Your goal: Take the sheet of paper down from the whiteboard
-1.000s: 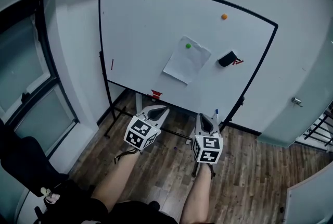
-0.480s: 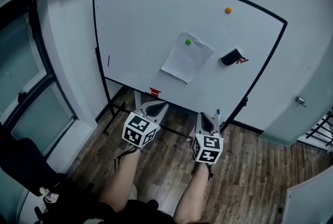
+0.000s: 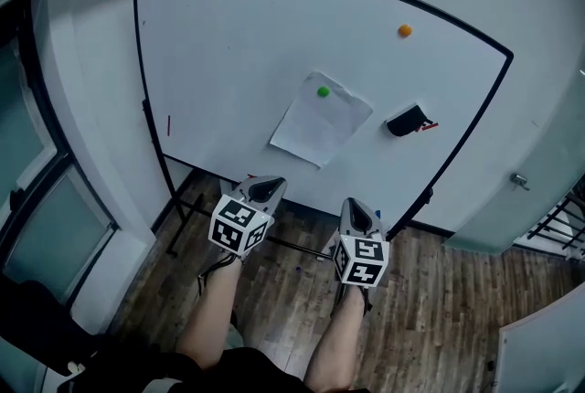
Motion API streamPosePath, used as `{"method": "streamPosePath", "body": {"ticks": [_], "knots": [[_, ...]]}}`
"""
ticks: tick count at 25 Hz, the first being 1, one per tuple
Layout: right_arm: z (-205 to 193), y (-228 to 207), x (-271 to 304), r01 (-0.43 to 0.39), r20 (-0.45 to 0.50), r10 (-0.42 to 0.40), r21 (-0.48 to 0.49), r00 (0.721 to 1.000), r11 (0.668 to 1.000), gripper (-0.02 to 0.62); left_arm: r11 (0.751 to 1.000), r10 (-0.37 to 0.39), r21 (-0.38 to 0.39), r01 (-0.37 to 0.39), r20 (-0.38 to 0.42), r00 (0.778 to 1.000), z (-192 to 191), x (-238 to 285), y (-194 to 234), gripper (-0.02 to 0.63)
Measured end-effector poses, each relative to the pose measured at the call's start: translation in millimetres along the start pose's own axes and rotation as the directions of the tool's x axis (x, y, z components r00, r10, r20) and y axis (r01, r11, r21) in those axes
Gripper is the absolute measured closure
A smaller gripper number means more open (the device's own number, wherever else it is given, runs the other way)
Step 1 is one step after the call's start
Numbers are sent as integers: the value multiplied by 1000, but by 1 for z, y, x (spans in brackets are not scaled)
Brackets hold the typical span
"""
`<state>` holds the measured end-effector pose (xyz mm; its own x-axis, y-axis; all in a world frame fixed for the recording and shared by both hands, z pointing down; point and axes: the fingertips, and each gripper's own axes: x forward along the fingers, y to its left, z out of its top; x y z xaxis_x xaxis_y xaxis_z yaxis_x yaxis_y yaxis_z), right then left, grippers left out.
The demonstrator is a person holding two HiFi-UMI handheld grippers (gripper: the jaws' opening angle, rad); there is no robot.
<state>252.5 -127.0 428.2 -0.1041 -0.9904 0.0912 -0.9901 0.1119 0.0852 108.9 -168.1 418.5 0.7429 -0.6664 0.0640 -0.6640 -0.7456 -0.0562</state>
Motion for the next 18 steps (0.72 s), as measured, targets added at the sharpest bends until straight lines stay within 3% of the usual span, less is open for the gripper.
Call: {"method": "streamPosePath", "body": {"ticks": [18], "knots": [[41,32,147,63,18,-63,9,998,998,571,996,-86,28,85,31,996,28,74,130,588]]}}
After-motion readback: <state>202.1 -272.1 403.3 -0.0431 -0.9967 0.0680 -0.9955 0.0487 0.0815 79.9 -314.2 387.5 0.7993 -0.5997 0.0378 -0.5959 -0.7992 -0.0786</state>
